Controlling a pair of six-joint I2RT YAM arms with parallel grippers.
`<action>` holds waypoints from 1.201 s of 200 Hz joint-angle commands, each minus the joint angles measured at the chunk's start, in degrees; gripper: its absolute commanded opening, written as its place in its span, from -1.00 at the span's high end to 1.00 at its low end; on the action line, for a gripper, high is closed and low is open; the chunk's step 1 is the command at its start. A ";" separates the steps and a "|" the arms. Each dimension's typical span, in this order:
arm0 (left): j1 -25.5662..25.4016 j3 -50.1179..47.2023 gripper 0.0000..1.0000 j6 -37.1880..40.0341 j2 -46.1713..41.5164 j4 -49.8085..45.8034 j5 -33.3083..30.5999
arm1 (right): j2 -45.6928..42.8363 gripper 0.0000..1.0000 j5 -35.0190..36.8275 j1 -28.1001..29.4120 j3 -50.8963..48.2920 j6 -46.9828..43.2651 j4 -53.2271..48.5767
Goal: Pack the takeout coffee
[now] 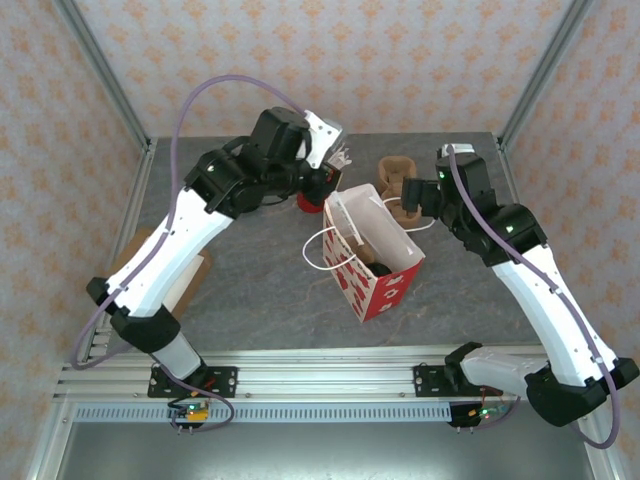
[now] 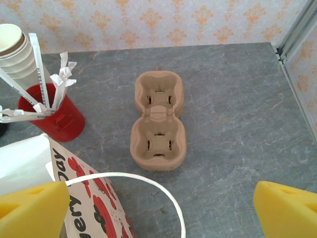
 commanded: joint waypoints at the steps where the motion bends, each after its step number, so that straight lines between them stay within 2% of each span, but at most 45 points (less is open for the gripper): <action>1: -0.66 3.35 1.00 1.05 3.71 0.45 -1.37 | -0.50 -0.91 -0.38 -0.26 -0.53 0.94 -0.83; 9: -0.78 3.99 1.00 0.87 5.11 0.82 -0.82 | -0.52 -0.91 -0.32 -0.25 -0.56 0.93 -1.00; 26: -1.15 4.69 0.87 0.87 8.14 1.13 -0.43 | -0.74 -0.91 -0.13 -0.25 -0.72 0.94 -1.24; 70: -1.18 8.89 0.19 1.63 11.94 -3.11 -0.97 | -1.38 -0.91 -0.77 -0.23 -0.62 0.73 -1.89; 98: -0.36 6.88 0.01 1.88 6.71 -2.41 -4.62 | -3.97 -0.86 -11.67 0.17 -1.78 -1.29 1.23; 116: 2.26 -1.16 -0.01 -0.28 -0.68 0.68 -7.99 | -6.54 -0.82 -18.18 2.26 -4.14 -2.06 5.92; 136: 8.81 -15.78 -0.10 -6.56 -12.01 5.50 -10.46 | -7.97 -0.81 -23.03 7.47 -5.98 -3.89 10.81; 159: 20.18 -33.45 -0.18 -15.60 -24.47 9.79 -11.84 | -6.66 -0.81 -24.04 14.09 -6.72 -6.64 14.97; 176: 28.55 -43.77 -0.19 -20.33 -30.28 10.18 -12.16 | -4.20 -0.81 -25.03 16.45 -6.63 -7.51 17.29; 214: 44.63 -57.12 -0.24 -25.86 -31.49 11.36 -13.46 | -2.96 -0.81 -28.82 17.08 -8.17 -7.97 22.69; 240: 49.78 -63.47 -0.29 -28.72 -29.16 14.23 -16.82 | -4.36 -0.82 -29.44 17.06 -9.52 -8.20 24.53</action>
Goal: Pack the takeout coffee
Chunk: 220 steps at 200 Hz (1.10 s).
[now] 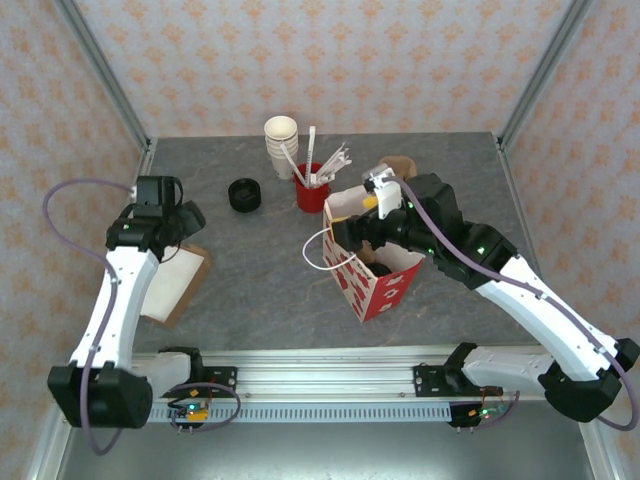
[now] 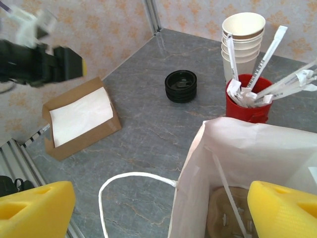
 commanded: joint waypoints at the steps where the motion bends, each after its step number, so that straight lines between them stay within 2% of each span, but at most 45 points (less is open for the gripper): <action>1: 3.48 -4.47 -0.29 -5.20 1.01 3.61 -4.61 | -2.28 -0.82 -2.18 0.38 -1.05 -1.35 5.22; 21: 4.63 -8.88 -0.36 -6.23 2.98 5.66 -8.02 | -2.77 -0.83 -2.35 0.38 -1.85 -1.29 5.58; 55: 7.47 -13.05 -0.38 -5.94 8.36 9.62 -8.04 | -2.87 -0.83 -2.51 0.38 -2.42 -0.72 6.12; 95: 10.75 -13.50 -0.38 -4.68 14.73 11.93 -5.35 | -2.80 -0.83 -2.02 0.39 -2.58 -0.61 6.12; 144: 11.18 -14.12 -0.38 -4.29 20.65 15.91 -1.03 | -1.38 -0.84 -2.27 0.38 -2.07 -0.48 5.94; 190: 11.39 -14.95 -0.32 -4.44 24.15 18.39 0.61 | -0.77 -0.84 -2.04 0.38 -1.91 -0.59 4.98; 220: 11.62 -16.07 -0.15 -4.13 24.57 19.35 0.61 | -0.50 -0.84 -1.88 0.38 -1.77 -0.51 4.56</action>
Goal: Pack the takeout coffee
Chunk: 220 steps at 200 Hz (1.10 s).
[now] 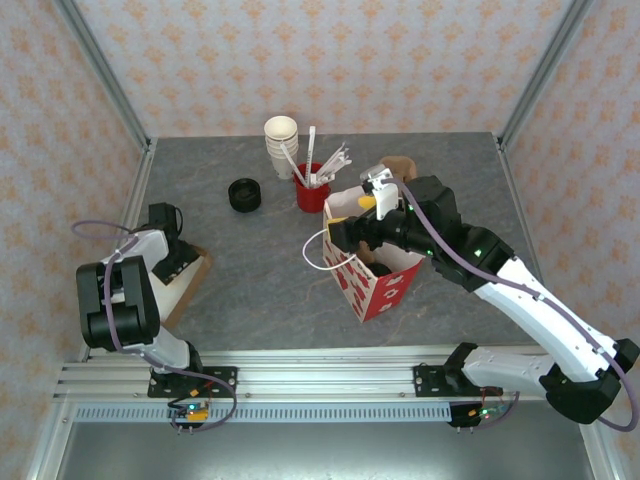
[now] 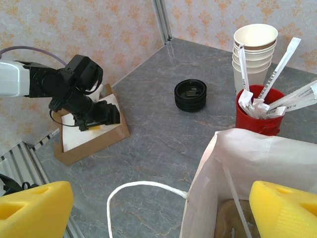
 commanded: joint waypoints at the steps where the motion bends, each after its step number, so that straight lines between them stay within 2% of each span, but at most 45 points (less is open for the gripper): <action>1: 0.73 -1.46 -0.15 0.69 0.35 1.84 0.31 | 0.09 -0.84 -0.32 0.38 0.48 -0.18 0.58; 119: 1.26 -1.71 0.35 1.49 -4.31 1.09 -1.23 | 2.11 -0.84 -1.31 0.38 1.41 0.39 -0.58; 181: 1.26 -1.58 0.37 1.84 -7.77 -0.16 -3.03 | 2.55 -0.84 -1.62 0.38 1.58 0.74 -0.58; 220: 1.26 -1.64 0.62 1.84 -7.68 -0.01 -2.64 | 2.81 -0.84 -1.72 0.40 1.56 0.95 -0.67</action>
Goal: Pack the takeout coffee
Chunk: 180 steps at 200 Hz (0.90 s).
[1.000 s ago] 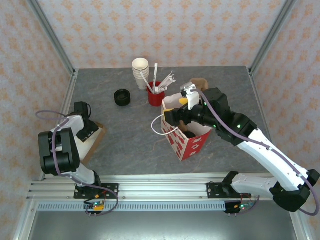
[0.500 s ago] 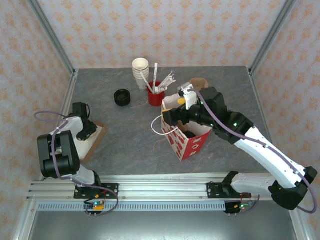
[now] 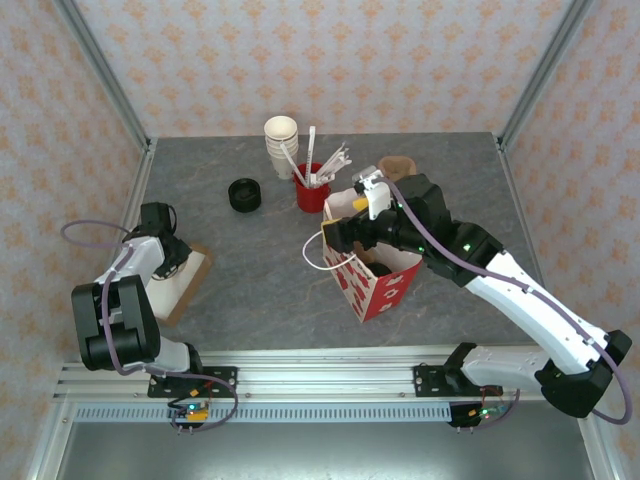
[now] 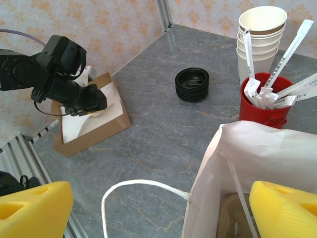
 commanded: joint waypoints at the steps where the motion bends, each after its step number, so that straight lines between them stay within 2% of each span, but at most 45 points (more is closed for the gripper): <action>1: 0.28 -0.26 0.63 0.59 -0.78 -1.08 -1.63 | 0.15 -0.84 -0.84 0.39 1.49 0.69 -0.39; 61: 0.28 0.36 0.93 0.55 -4.80 -2.90 -3.31 | 0.16 -0.84 -0.50 0.38 1.76 1.21 -1.08; 74: 0.32 0.75 1.00 0.55 -7.52 -4.26 -4.55 | -0.03 -0.84 -0.45 0.40 2.13 1.26 -1.35; 108: 0.28 3.34 1.00 -0.51 -18.20 -9.04 -4.92 | -0.63 -0.84 1.76 0.38 3.32 1.99 -2.05; 148: -0.38 11.27 1.00 -3.10 -30.31 -14.17 1.72 | -0.91 -0.85 6.61 0.38 4.27 3.65 -1.98; 180: -4.11 21.66 1.00 -3.61 -34.07 -18.46 4.89 | 0.31 -0.87 10.95 0.21 6.45 3.45 -3.97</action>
